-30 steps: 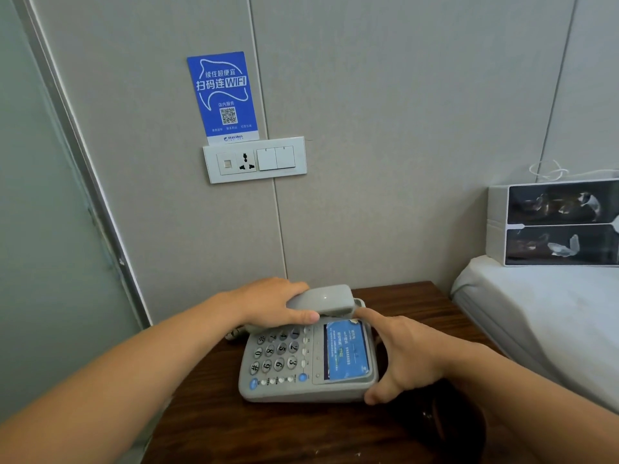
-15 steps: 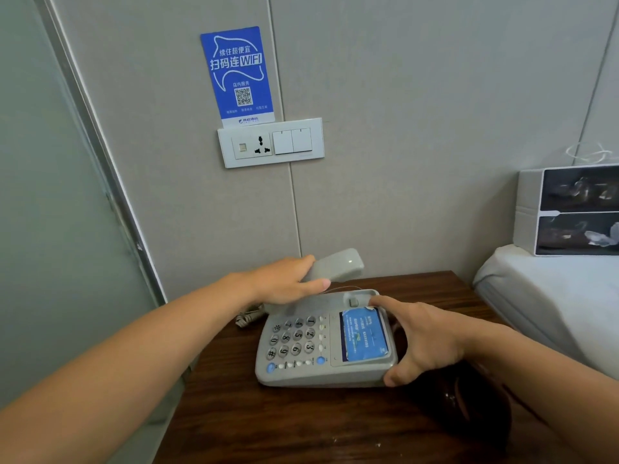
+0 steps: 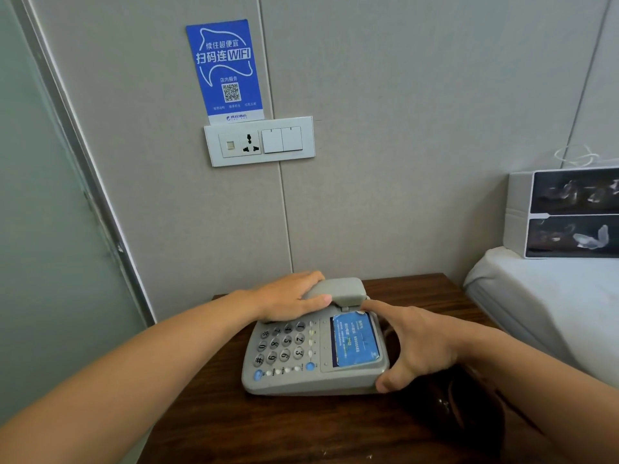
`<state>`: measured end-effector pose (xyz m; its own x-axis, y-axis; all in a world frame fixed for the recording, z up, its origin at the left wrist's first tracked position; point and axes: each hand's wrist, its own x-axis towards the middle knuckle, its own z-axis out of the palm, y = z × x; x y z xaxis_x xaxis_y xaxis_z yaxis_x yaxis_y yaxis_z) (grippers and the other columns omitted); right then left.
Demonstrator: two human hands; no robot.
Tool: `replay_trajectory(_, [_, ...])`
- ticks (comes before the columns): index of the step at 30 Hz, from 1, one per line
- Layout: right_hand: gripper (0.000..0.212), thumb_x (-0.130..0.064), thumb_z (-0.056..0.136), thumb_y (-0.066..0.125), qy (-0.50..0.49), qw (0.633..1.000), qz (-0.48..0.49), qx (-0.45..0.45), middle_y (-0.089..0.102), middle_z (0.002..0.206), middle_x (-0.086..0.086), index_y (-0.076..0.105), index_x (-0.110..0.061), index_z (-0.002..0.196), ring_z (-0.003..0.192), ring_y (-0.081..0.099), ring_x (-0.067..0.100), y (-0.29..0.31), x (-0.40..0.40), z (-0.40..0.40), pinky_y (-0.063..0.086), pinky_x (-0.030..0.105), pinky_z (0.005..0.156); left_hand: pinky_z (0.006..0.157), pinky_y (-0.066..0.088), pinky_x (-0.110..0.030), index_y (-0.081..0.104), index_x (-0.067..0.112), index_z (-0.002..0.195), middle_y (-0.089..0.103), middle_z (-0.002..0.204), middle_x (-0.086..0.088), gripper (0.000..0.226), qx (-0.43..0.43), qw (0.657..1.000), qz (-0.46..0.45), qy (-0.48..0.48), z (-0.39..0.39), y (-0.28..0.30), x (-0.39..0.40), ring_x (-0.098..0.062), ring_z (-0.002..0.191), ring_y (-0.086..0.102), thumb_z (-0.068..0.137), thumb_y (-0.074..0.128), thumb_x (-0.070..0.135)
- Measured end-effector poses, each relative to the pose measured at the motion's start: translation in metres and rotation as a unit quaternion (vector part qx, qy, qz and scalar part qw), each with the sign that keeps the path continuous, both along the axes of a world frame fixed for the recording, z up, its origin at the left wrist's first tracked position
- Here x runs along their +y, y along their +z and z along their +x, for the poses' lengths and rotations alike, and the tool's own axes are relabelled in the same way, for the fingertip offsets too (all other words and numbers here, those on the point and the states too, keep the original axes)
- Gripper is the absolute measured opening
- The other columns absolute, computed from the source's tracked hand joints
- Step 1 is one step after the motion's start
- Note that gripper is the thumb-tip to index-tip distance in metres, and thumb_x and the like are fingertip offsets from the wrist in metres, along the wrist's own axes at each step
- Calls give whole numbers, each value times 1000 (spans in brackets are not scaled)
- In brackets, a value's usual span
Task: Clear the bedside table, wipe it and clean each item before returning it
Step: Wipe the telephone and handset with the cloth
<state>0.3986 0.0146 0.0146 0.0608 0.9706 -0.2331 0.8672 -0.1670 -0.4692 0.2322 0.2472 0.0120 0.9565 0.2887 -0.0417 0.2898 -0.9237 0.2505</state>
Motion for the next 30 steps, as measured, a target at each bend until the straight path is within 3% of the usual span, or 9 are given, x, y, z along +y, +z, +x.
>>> replay_trajectory(2, [121, -53, 70, 90, 0, 1000, 2, 2, 41, 133, -27, 9, -40, 159, 124, 45, 1, 0, -1, 0, 36, 17, 100, 87, 53, -39, 44, 32, 131, 56, 118, 6, 45, 5, 1000, 16, -14, 0, -2, 2, -10, 100, 59, 101, 44, 66])
replay_trajectory(7, [117, -61, 65, 89, -16, 1000, 26, 0, 46, 136, -26, 16, -43, 155, 125, 49, 1, -2, -7, -4, 42, 18, 102, 91, 56, -40, 37, 51, 144, 66, 121, 10, 49, 17, 997, -70, 1, -6, -4, 5, -8, 102, 65, 99, 45, 70])
replay_trajectory(11, [110, -73, 60, 83, -40, 995, 73, -57, 54, 136, -18, 18, -46, 145, 120, 56, 7, -2, -20, -15, 53, 31, 103, 96, 51, -41, 19, 67, 149, 62, 132, 10, 55, 50, 997, -60, 6, -10, 1, 0, -11, 111, 62, 98, 38, 74])
replay_trajectory(14, [105, -73, 68, 78, -46, 987, 92, -122, 55, 138, -16, 13, -50, 148, 121, 56, 9, -4, -27, -26, 53, 32, 101, 96, 47, -40, 8, 74, 147, 59, 134, 6, 55, 62, 997, -52, 18, -12, 4, -5, -15, 114, 59, 99, 36, 73])
replay_trajectory(17, [95, -69, 75, 76, -60, 979, 121, -152, 58, 134, -15, 19, -52, 149, 117, 58, 8, -5, -29, -30, 53, 28, 95, 98, 47, -39, 6, 76, 145, 62, 132, 4, 53, 69, 994, -75, 35, -24, 9, -7, -14, 111, 62, 103, 37, 67])
replay_trajectory(20, [75, -60, 81, 74, -113, 968, 147, -171, 65, 120, -15, 37, -47, 145, 104, 64, 7, -9, -18, -29, 56, 25, 85, 105, 46, -44, 7, 80, 142, 63, 129, 5, 51, 69, 990, -91, 80, -43, 12, -4, -16, 111, 63, 105, 38, 62])
replay_trajectory(24, [43, -56, 84, 71, -230, 938, 166, -197, 69, 103, -11, 56, -33, 116, 94, 66, 13, -12, 10, -39, 54, 29, 75, 107, 47, -47, 3, 85, 136, 61, 140, 2, 48, 58, 983, -85, 150, -70, 7, 4, -20, 117, 64, 103, 33, 67])
replay_trajectory(27, [28, -53, 80, 72, -192, 958, 137, -161, 66, 90, -11, 57, -31, 89, 81, 62, 8, -8, 26, -62, 58, 30, 71, 107, 47, -47, -3, 81, 140, 61, 144, -8, 51, 42, 978, -40, 198, -85, -2, 2, -31, 123, 63, 102, 28, 67])
replay_trajectory(30, [35, -53, 74, 77, -121, 986, 68, -96, 64, 93, -11, 59, -32, 95, 84, 62, 8, -1, 31, -88, 56, 28, 73, 107, 46, -44, -2, 68, 150, 56, 149, -15, 54, 7, 968, 2, 249, -95, -14, -5, -38, 129, 58, 103, 24, 62])
